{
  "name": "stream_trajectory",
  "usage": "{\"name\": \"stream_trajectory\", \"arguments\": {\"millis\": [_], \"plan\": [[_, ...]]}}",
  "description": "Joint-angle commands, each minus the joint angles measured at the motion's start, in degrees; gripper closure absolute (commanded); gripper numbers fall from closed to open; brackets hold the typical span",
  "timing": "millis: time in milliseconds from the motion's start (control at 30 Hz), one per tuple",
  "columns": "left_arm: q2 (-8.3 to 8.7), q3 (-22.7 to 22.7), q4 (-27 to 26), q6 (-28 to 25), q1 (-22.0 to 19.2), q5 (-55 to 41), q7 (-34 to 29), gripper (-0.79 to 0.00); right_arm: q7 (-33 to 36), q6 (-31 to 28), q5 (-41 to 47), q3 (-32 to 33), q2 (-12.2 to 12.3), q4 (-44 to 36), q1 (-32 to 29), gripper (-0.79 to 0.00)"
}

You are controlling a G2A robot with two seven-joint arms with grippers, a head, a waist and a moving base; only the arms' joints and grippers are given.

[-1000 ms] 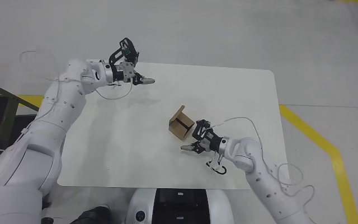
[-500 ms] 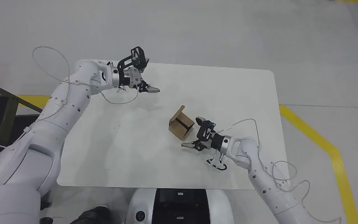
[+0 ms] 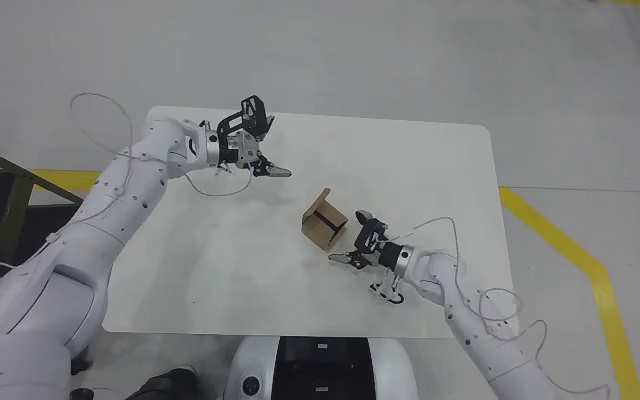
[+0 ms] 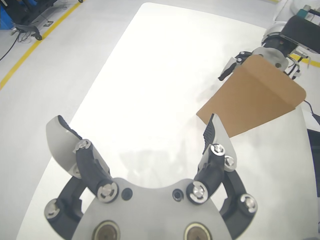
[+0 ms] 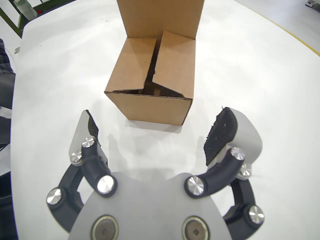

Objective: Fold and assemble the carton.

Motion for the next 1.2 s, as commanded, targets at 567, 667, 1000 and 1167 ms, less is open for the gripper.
{"name": "stream_trajectory", "arguments": {"millis": [567, 667, 1000, 1167], "plan": [[1.06, 22.7, -3.7, 0.0, -9.9, -20.2, -0.4, -0.785, -8.7, 5.6, -1.9, -6.8, -2.3, 10.1, 5.3, -0.785], [0.95, 24.8, -3.4, 0.0, -11.5, -25.8, -1.5, -0.785, -9.2, 5.7, -2.3, -7.2, -2.4, 10.5, 5.8, -0.785], [2.09, 26.5, -3.1, 0.0, -13.1, -32.2, -8.4, -0.785, -10.9, 6.0, -3.0, -7.6, -2.4, 11.0, 6.0, -0.785], [2.6, 26.5, -4.2, 0.0, -13.4, -40.3, -19.4, -0.785, -11.1, 5.9, -3.1, -7.4, -2.3, 11.0, 5.9, -0.785]]}}
